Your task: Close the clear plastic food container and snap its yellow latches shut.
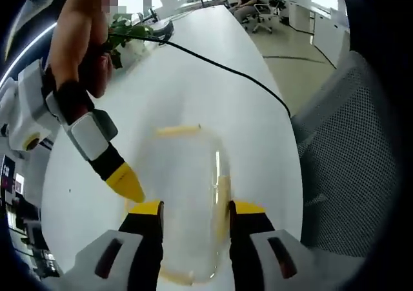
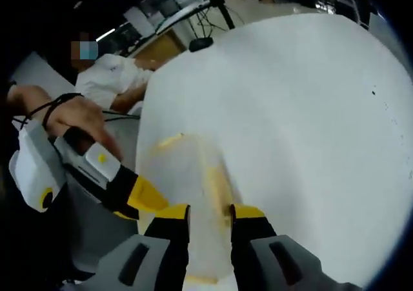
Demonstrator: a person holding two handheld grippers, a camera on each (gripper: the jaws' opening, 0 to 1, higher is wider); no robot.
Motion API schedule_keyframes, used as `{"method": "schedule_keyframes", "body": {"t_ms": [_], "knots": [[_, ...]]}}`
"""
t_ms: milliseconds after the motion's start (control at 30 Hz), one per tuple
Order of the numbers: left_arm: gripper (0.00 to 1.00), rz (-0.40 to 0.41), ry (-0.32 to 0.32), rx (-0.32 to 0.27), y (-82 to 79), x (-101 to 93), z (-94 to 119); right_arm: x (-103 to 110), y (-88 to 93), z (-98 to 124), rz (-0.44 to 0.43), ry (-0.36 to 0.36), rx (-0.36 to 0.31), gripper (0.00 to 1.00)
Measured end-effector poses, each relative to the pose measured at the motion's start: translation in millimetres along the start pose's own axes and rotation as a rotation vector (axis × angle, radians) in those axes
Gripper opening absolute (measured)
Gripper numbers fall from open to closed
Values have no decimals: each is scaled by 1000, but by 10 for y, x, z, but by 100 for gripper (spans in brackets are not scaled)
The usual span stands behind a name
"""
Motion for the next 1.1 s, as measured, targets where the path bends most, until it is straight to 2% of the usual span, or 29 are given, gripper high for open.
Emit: {"method": "schedule_keyframes", "body": {"t_ms": [167,267,333,367,400,433,467,500,533,567,600,633,700,767,800,867,900,967,1000,1100], "knots": [[37,-6,-6,0,16,-3,-12,-13,-2,-8,-17,-10,9,21],[35,-9,-7,2,14,2,-8,-39,0,1,-70,-38,21,18],[35,0,-25,10,10,-50,-171,-55,-3,8,-94,-59,8,16],[35,-15,-18,6,27,-17,-57,-51,-1,9,-113,-66,6,16],[35,-13,-19,3,22,-29,-61,-37,4,17,-135,-71,2,14],[35,-12,-21,-1,41,10,5,-24,-141,71,-157,-102,-70,4],[35,-13,-22,-5,55,33,46,3,-81,79,-233,-96,-39,3],[35,-10,-19,-9,51,32,26,-16,-65,42,-139,-94,-33,0],[36,-11,-15,-17,36,43,32,-184,-85,54,-72,29,-26,0],[36,-20,-3,-21,26,29,27,12,-53,14,-115,-25,-23,0],[36,-24,1,-18,17,32,37,-36,-90,41,-102,-25,-6,0],[37,-25,6,-13,12,25,21,-31,-98,35,-48,-25,6,0],[37,-20,14,-9,2,24,25,-33,-130,25,-76,-6,22,2],[37,-22,17,-7,4,18,15,-15,-114,48,16,22,48,3],[37,-24,14,-8,3,22,15,-14,-100,52,-7,3,69,6],[37,-28,10,-10,11,31,6,-32,-106,58,-20,10,79,8],[37,-28,8,-11,15,32,2,-19,-56,56,-24,-17,111,11],[37,-28,8,-11,13,41,1,-142,11,65,-14,-16,162,19],[37,-29,7,-10,14,43,1,-81,103,25,11,33,164,25],[37,-29,7,-11,18,41,-2,-57,78,-15,-1,2,140,29]]}}
Point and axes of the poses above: the point that each gripper's makers call its tool centre point, and the gripper's own axes: z roughly backward along the fingers, x roughly to its left, y roughly out of its underside, the point moved 1 cm from there along z, roughly backward along the fingers, and after that the axes turned 14 degrees about -z, right-handed, at the moved point
